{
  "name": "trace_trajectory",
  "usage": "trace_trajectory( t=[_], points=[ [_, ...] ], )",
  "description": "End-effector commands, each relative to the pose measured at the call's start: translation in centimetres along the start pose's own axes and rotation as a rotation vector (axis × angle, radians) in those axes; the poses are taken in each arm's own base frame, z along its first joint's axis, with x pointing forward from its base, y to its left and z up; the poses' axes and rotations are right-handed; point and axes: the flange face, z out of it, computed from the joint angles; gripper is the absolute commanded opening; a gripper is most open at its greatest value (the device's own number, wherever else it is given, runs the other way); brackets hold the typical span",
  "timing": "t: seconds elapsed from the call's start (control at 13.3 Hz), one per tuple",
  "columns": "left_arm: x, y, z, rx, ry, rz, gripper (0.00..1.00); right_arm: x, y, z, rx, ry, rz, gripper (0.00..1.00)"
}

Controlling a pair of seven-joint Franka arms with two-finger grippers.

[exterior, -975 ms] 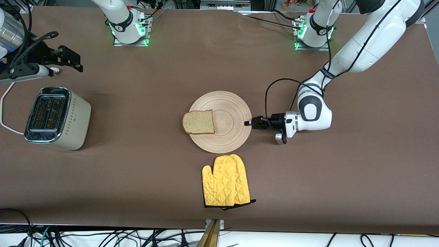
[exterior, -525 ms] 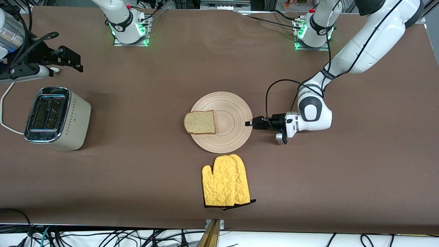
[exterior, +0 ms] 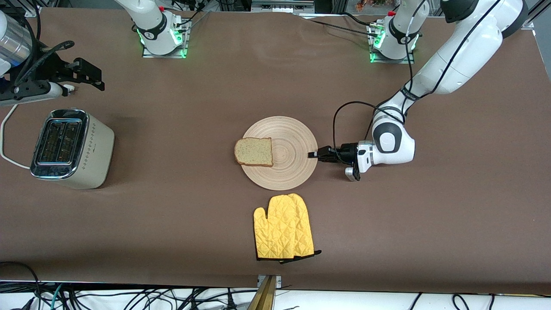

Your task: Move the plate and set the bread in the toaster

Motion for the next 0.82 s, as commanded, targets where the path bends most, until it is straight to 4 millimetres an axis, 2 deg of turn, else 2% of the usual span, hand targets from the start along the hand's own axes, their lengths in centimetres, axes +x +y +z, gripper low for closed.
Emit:
trace_trajectory(
  t=[0.0, 0.22, 0.38, 0.53, 0.67, 0.75],
  points=[
    [0.6, 0.5, -0.7, -0.022, 0.023, 0.024, 1.00, 0.0, 0.1, -0.1, 0.010, 0.017, 0.001, 1.00],
    [1.3, 1.1, -2.1, 0.013, 0.015, 0.063, 1.00, 0.6, -0.4, 0.4, 0.015, 0.026, -0.008, 1.00],
    [2.9, 2.5, -5.3, 0.083, -0.009, 0.090, 1.00, 1.5, -1.2, 1.3, 0.103, 0.030, -0.010, 1.00],
    [4.5, 4.8, -7.9, 0.138, -0.063, 0.102, 1.00, 2.6, -1.5, 3.2, 0.151, 0.043, 0.002, 1.00],
    [5.9, 7.1, -11.1, 0.216, -0.117, 0.128, 1.00, 3.5, -2.0, 6.2, 0.213, 0.072, 0.022, 1.00],
    [6.7, 8.4, -13.0, 0.254, -0.149, 0.155, 1.00, 3.9, -2.9, 7.6, 0.219, 0.086, 0.016, 1.00]
  ],
)
